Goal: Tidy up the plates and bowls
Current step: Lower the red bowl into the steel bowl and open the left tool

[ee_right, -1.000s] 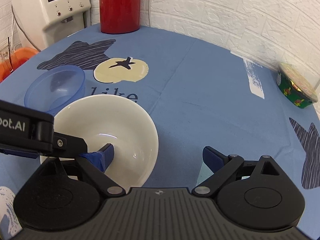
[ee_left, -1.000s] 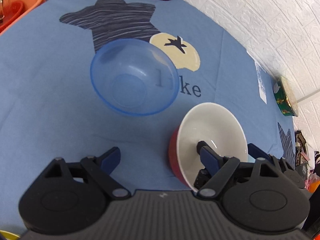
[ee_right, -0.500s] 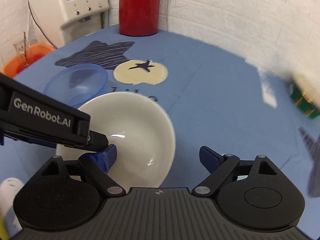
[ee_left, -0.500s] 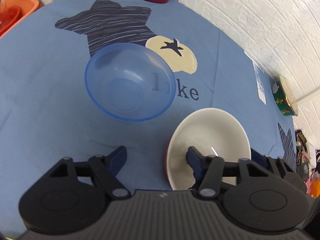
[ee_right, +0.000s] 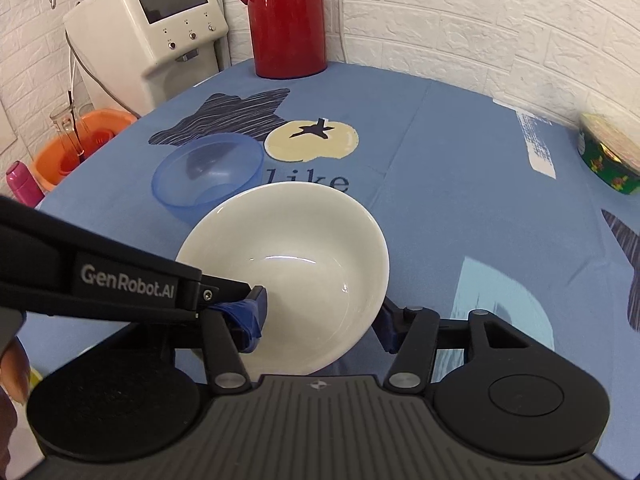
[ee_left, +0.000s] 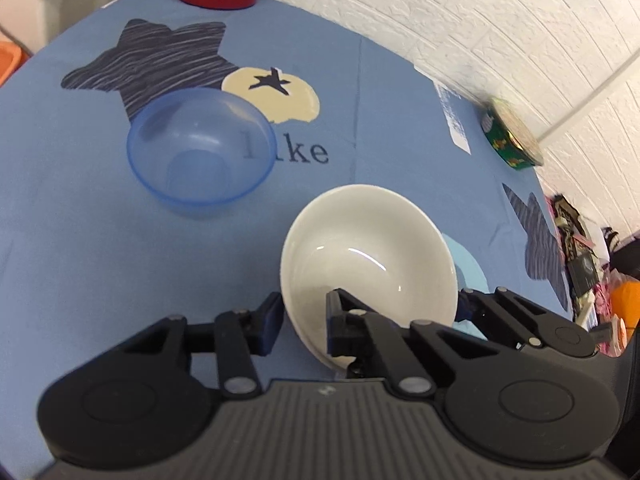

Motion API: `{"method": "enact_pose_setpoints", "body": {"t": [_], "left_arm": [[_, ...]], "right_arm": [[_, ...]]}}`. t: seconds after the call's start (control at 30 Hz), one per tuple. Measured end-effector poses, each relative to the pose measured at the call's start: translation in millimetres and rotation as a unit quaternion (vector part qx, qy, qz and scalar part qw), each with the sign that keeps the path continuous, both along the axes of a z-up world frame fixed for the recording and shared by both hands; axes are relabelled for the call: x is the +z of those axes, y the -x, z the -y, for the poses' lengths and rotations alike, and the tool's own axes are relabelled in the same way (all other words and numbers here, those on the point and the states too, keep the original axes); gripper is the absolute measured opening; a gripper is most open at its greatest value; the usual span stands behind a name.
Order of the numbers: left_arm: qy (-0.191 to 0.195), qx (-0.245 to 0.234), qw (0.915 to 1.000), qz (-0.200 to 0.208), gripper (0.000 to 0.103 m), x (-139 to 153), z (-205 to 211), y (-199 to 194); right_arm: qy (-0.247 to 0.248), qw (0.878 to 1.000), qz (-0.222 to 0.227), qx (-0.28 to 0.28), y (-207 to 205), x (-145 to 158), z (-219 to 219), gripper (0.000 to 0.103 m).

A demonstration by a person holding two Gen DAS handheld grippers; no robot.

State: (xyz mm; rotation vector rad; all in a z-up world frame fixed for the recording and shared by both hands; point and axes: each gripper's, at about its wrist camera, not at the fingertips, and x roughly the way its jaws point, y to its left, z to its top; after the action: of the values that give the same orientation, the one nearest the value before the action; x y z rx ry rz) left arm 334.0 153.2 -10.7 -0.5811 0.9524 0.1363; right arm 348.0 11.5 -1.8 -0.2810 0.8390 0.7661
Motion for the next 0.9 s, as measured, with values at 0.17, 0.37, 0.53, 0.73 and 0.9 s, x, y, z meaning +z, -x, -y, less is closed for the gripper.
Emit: {"method": "enact_pose_setpoints", "body": {"t": [0.17,0.37,0.53,0.73,0.9], "left_arm": [[0.001,-0.031,0.9995,0.004,0.0,16.8,23.2,44.0],[0.017,-0.077,0.9967,0.021,0.0,37.8,69.3,102.9],[0.03,-0.119,0.9923,0.014,0.0,36.2,109.0,139.5],[0.029,-0.156,0.9871,-0.023,0.0,8.5,138.2,162.0],[0.02,-0.168,0.9848,-0.04,0.0,-7.0,148.2,169.8]], "right_arm": [[-0.004,1.0,0.006,-0.005,45.4,17.3,27.4,0.043],[0.024,0.998,0.043,-0.025,111.2,46.6,73.3,0.043],[0.054,0.996,0.053,-0.051,157.1,48.9,105.6,0.044],[0.052,0.995,0.013,-0.08,182.6,20.7,133.7,0.044],[0.044,0.995,-0.004,-0.086,192.0,4.2,141.7,0.044]]}}
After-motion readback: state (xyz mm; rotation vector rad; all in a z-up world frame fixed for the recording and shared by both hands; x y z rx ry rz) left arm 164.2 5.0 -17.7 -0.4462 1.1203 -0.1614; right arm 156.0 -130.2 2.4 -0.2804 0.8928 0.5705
